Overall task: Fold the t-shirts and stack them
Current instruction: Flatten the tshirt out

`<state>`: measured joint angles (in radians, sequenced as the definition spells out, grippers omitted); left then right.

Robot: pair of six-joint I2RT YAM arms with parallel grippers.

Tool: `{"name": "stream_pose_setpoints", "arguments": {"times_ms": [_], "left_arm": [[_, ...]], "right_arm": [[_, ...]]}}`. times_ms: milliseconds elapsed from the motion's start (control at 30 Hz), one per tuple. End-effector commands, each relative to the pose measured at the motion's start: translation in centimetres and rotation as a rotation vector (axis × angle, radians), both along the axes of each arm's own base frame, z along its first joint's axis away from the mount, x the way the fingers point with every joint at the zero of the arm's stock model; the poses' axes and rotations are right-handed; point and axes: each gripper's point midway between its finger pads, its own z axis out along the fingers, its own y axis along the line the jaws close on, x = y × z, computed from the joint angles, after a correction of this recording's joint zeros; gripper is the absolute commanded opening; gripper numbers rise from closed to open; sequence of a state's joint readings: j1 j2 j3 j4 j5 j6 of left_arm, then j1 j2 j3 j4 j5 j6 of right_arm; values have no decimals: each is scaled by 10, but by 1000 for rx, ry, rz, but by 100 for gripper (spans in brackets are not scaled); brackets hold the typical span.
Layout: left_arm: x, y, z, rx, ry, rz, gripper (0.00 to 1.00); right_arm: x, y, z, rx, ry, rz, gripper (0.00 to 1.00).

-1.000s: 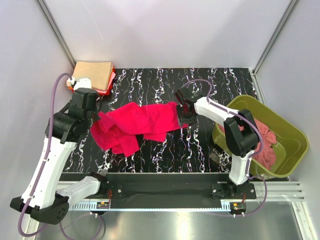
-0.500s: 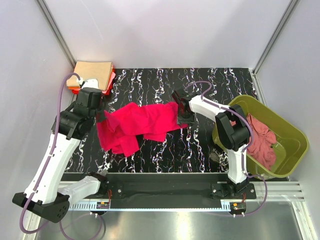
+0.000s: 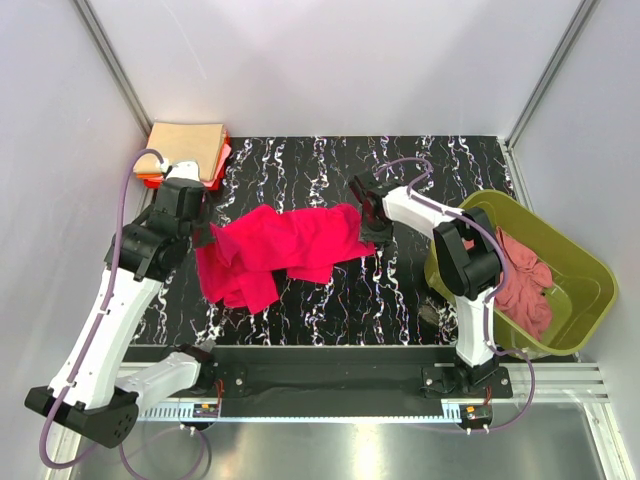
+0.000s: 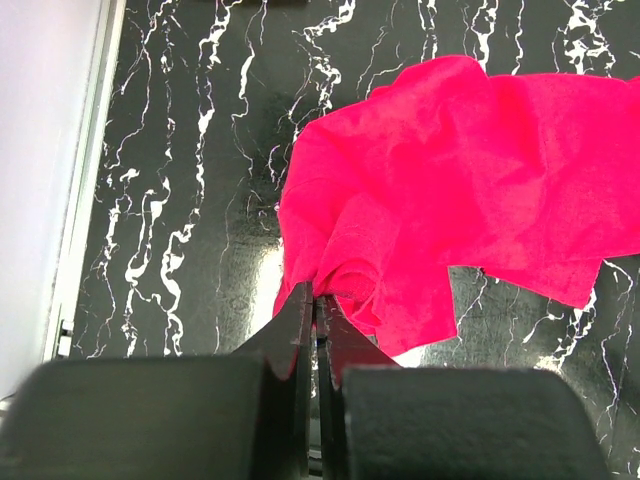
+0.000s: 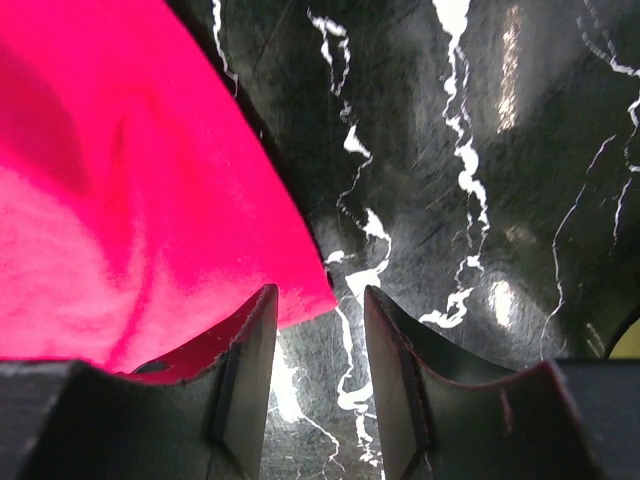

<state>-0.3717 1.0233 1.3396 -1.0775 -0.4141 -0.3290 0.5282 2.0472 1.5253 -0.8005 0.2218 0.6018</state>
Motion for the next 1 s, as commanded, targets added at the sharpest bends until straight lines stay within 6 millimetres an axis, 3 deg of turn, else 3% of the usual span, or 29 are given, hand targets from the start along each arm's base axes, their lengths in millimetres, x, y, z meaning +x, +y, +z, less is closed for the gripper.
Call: {"name": "stream_pose_setpoints", "arguments": {"times_ms": [0,367,733,833,900,967], "left_arm": [[7,-4,12,-25,-58,-20,0],[9,-9,5,-35,-49,-35,0],[7,-13,6,-55,-62,-57,0],[9,-15,3,-51,-54,-73,0],[14,-17,6,-49,-62,-82,0],[27,-19,23,-44,-103,-77,0]], "right_arm": [[8,3,5,25,-34,8,47],[-6,7,-17,54,31,33,45],[-11,3,-15,50,32,24,27],[-6,1,-2,44,-4,36,4],[2,-1,23,50,-45,39,0],[13,-3,74,46,-131,46,0]]}}
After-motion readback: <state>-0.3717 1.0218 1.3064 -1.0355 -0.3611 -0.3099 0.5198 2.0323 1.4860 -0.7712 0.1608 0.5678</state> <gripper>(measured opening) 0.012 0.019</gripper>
